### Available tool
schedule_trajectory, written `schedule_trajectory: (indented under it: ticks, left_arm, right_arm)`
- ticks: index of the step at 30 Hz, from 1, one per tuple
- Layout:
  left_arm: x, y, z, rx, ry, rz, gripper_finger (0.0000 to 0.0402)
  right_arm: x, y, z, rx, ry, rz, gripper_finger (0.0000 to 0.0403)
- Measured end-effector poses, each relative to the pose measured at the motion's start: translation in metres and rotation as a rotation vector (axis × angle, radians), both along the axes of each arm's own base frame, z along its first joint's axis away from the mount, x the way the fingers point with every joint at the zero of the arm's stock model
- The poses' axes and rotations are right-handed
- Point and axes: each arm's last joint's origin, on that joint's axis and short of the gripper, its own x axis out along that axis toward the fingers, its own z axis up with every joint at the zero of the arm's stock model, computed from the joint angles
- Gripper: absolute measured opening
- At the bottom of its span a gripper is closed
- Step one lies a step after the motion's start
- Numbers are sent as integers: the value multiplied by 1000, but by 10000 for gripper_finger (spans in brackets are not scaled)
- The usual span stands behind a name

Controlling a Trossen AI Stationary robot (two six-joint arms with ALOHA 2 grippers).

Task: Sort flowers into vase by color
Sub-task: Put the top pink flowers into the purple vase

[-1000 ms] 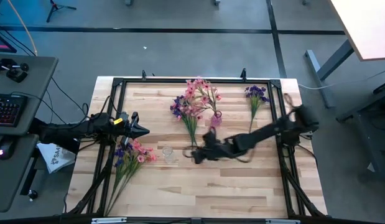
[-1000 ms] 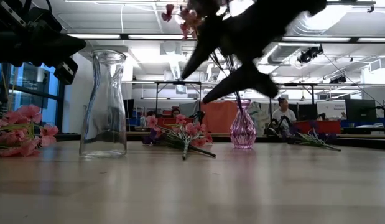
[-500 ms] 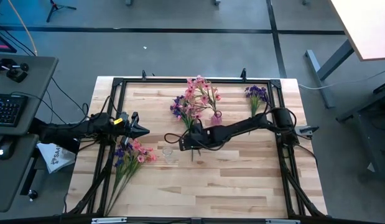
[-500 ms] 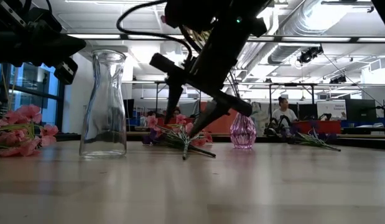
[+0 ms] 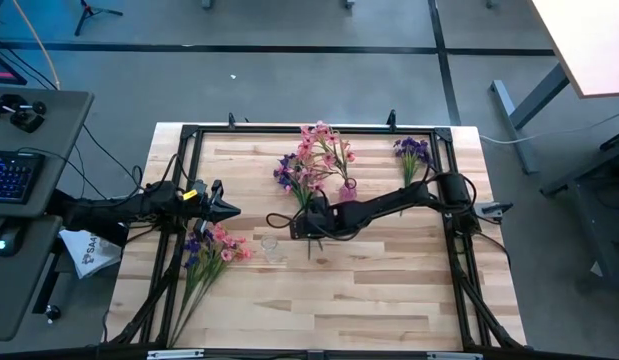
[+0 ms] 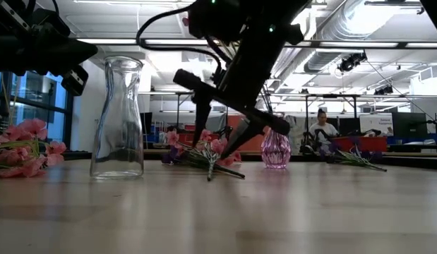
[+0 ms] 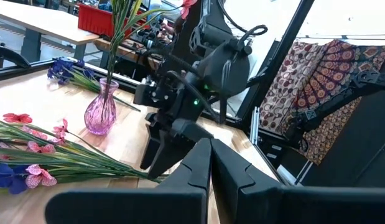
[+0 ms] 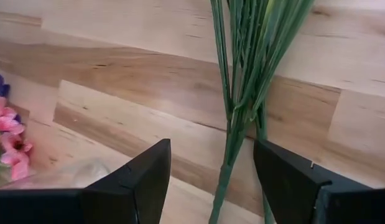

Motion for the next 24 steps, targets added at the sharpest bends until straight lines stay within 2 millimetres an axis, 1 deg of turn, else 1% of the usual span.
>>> schedule_trajectory:
  ticks: [3,7,13,16,20,24]
  left_arm:
    - [0,0,0,0,0,0,0]
    - [0,0,0,0,0,0,0]
    - [0,0,0,0,0,0,0]
    - [0,0,0,0,0,0,0]
    - [0,0,0,0,0,0,0]
    - [0,0,0,0,0,0,0]
  right_arm:
    - [3,-1,-4,9,-19,0,224]
    - [3,-1,-9,4,-1,-5,224]
    - [5,-2,-8,6,-18,-8,224]
    - [5,-4,-13,7,-4,-12,222]
    - [7,-6,-20,11,7,-15,197]
    - [7,-6,-24,-1,21,-19,147]
